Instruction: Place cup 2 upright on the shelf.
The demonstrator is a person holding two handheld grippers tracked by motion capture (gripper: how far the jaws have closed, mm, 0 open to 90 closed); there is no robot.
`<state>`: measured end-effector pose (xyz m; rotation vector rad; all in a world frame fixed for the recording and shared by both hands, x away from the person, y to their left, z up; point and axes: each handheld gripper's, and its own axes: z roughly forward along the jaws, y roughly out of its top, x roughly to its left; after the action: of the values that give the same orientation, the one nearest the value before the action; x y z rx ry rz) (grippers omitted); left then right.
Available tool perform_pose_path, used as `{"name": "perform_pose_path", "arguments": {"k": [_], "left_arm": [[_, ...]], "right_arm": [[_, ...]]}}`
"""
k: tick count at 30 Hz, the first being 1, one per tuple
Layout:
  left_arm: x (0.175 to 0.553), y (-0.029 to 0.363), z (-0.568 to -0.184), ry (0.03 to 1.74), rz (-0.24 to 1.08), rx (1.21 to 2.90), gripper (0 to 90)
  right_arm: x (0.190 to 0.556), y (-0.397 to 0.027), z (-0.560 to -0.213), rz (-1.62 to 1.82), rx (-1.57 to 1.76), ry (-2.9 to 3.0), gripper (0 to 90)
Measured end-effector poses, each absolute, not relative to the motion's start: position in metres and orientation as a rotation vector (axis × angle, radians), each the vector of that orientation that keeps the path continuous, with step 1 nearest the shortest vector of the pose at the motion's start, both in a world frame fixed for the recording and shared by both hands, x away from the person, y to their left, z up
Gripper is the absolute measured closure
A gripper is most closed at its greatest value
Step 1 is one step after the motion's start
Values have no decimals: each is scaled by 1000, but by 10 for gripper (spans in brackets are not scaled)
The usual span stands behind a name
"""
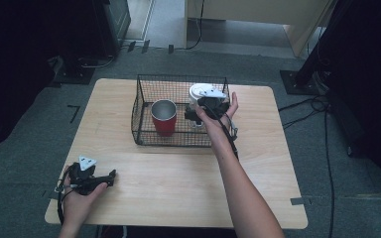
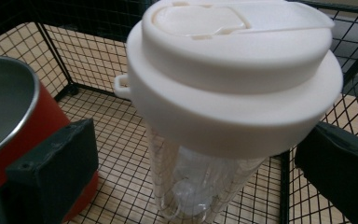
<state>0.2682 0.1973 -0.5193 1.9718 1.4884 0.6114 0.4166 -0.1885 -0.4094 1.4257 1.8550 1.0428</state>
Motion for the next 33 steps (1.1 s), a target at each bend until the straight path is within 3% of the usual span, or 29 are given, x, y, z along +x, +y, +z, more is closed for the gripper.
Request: {"name": "perform_pose_path", "arguments": {"k": [33], "left_arm": [[268, 197, -519, 1488, 613, 1972, 26]], "right_arm": [[324, -220, -406, 1189, 1257, 1864, 1]]}}
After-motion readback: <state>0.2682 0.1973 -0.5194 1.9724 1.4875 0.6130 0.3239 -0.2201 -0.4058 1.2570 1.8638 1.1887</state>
